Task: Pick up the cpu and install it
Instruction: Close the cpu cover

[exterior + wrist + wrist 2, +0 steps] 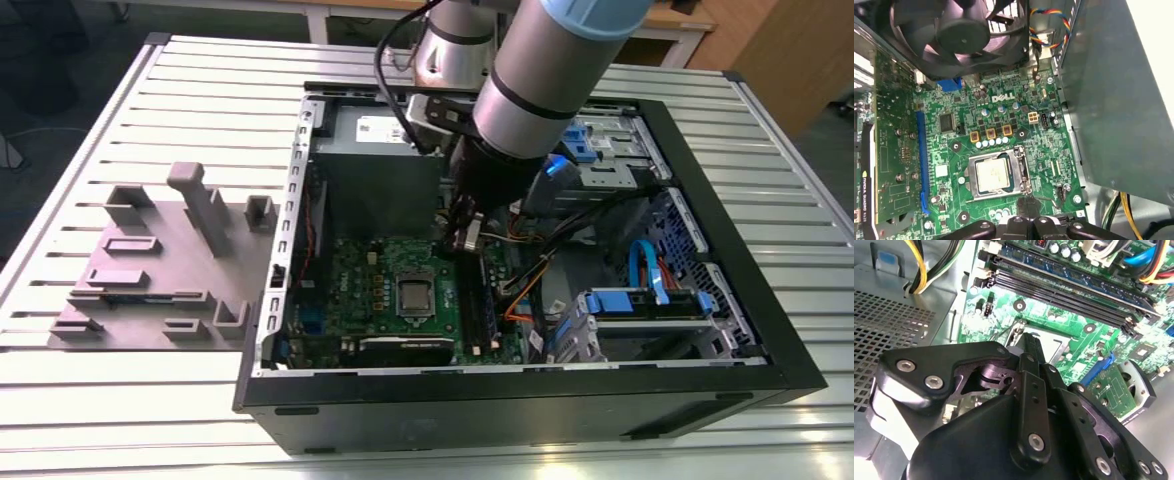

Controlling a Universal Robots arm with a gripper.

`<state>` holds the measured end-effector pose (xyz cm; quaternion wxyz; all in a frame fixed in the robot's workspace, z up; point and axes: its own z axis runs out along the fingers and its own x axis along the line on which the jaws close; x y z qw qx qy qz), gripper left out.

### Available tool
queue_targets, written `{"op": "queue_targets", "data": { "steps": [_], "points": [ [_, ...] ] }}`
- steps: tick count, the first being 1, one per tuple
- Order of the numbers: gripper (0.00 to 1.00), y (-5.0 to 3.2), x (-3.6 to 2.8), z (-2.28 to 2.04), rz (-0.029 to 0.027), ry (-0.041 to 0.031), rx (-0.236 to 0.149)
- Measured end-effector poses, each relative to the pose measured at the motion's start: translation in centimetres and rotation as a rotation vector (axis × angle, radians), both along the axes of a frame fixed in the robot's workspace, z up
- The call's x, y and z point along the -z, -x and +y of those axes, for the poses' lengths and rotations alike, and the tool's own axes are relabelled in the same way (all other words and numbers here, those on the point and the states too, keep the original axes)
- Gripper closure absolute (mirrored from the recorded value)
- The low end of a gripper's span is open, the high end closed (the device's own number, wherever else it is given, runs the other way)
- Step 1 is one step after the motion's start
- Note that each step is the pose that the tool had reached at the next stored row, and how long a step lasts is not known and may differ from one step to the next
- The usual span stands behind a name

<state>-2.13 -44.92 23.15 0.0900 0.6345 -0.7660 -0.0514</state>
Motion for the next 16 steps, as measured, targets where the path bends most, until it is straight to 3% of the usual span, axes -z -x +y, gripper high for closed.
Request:
{"op": "queue_targets", "data": {
  "steps": [6,7,8,9,16],
  "points": [
    [0.90,1.13,0.06,0.00,-0.1011,0.0004,0.000],
    [0.90,1.31,0.07,0.00,-0.1166,0.0003,0.000],
    [0.90,1.47,0.08,0.00,-0.1285,0.0003,0.000],
    [0.90,1.51,0.09,0.00,-0.1316,0.0001,0.000],
    [0.90,1.64,0.06,0.00,-0.1322,0.0005,0.000]
  ]
}}
